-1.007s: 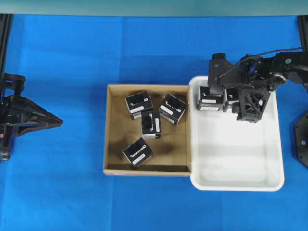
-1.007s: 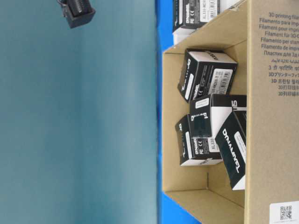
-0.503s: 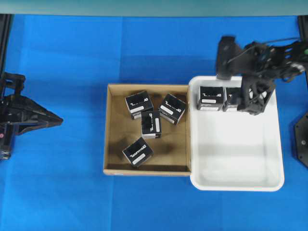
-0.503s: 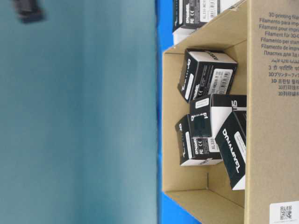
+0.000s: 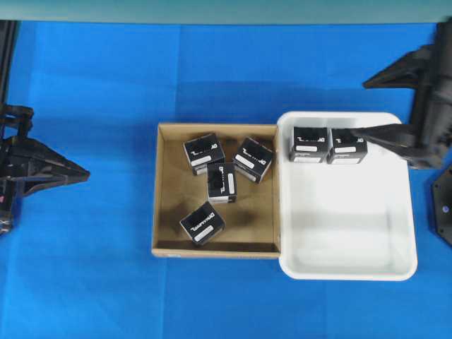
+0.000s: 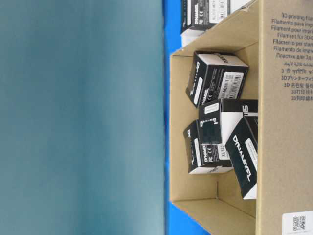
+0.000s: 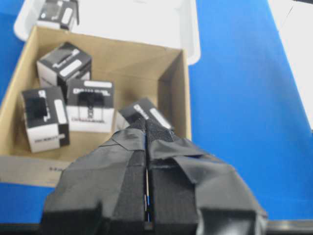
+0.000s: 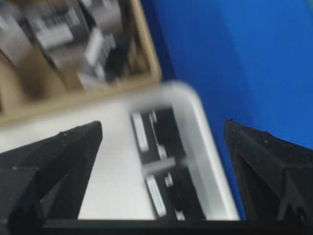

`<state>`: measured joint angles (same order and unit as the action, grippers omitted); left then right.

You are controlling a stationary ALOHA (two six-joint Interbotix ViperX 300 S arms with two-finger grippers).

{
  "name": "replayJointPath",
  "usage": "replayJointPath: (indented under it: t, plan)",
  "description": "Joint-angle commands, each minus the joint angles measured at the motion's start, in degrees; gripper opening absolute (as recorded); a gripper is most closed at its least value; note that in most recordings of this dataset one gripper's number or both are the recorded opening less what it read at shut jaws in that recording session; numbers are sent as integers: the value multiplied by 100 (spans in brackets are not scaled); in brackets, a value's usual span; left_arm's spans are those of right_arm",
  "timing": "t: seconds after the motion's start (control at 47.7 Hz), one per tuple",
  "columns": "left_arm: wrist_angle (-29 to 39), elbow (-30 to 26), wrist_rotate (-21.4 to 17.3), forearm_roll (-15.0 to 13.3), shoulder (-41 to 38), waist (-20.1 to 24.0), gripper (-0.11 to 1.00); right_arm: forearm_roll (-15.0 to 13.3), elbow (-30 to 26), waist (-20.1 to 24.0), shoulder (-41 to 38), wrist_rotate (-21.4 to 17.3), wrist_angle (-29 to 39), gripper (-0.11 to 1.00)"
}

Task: Pick a box that is randomly placed inside the cardboard box.

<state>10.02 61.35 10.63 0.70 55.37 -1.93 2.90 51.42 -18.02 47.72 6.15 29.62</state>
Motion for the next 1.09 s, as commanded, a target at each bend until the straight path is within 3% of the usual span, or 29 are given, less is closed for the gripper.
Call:
replayJointPath:
  t: [0.0, 0.189, 0.461, 1.07]
  plan:
    - [-79, -141, -9, 18, 9, 18, -5, 18, 44, 123, 378, -9, -220, 98]
    - [-70, -149, -9, 18, 18, 18, -5, 26, 316, 378, 826, -202, -246, 98]
    - [-79, -255, -62, 18, 70, -9, -5, 18, 457, 1063, 835, -747, -413, 98]
    - [-554, -352, -88, 9, 255, -114, -5, 18, 510, 1564, 844, -782, -1529, 98]
